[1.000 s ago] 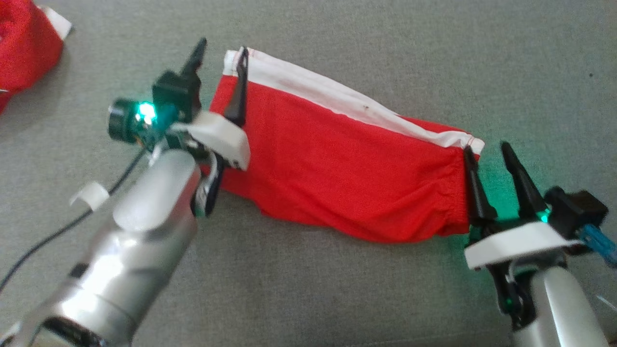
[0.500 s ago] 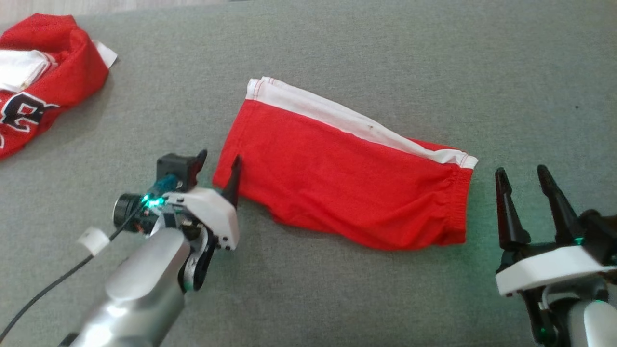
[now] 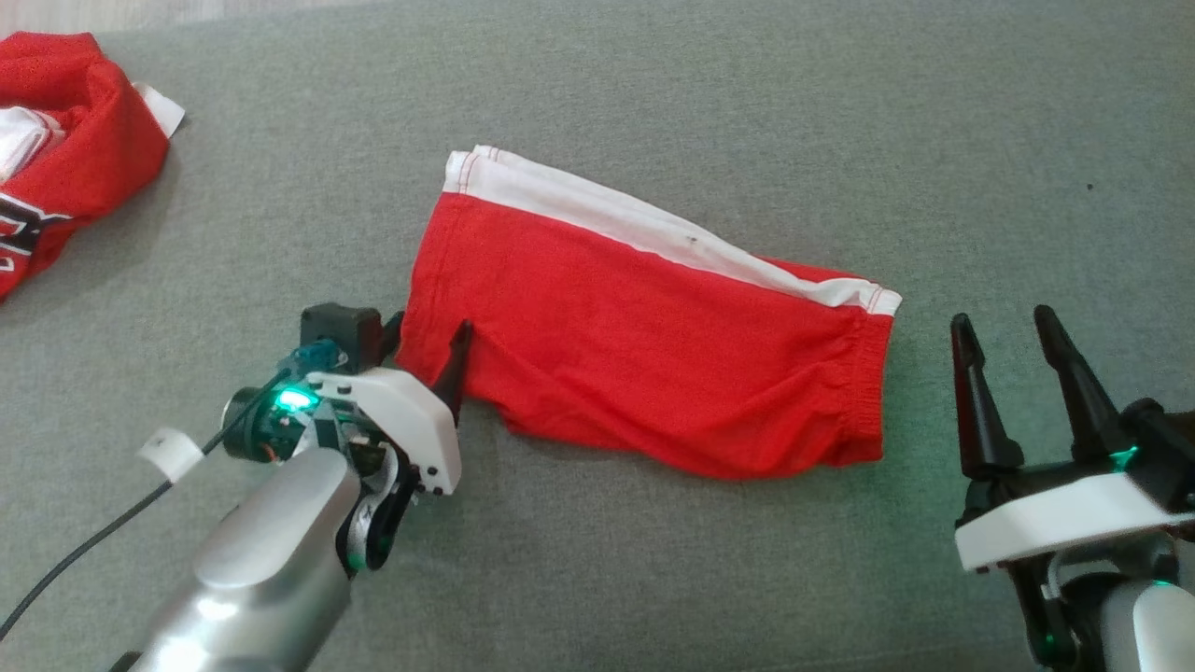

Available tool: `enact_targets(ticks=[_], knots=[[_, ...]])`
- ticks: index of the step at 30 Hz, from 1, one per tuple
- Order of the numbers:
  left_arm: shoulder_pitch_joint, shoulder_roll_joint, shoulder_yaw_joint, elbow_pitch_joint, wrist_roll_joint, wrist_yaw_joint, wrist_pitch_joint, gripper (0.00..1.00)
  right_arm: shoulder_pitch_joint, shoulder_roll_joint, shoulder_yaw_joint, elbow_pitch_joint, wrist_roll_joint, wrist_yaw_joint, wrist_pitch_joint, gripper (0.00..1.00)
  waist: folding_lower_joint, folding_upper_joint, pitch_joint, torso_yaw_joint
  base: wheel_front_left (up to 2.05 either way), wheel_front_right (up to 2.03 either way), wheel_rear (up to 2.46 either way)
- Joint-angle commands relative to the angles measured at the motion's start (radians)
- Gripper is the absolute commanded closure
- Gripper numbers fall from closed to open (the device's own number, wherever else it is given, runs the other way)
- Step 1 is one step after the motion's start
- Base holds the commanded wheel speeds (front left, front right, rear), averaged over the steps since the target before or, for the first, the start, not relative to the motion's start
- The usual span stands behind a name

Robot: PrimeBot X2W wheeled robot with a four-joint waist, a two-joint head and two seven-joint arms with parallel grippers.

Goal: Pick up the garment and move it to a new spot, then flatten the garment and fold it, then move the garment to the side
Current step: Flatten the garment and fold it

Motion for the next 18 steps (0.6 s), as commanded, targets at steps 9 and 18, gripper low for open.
enact_targets(ticks=[9,18], knots=[[-0.017,0.020,0.001,0.002,-0.005,-0.036,0.008,1.00,0.002,-0.005,0.040,-0.019,0.006,0.008,-0.012,0.00,0.0000,0.0000,-0.031,-0.009,0.00,0.00,0.00],[0.065,0.022,0.036,-0.033,-0.034,-0.018,-0.089,1.00,0.027,-0.005,0.018,-0.015,-0.014,0.008,-0.008,0.00,0.0000,0.0000,-0.112,0.052,0.00,0.00,0.00]])
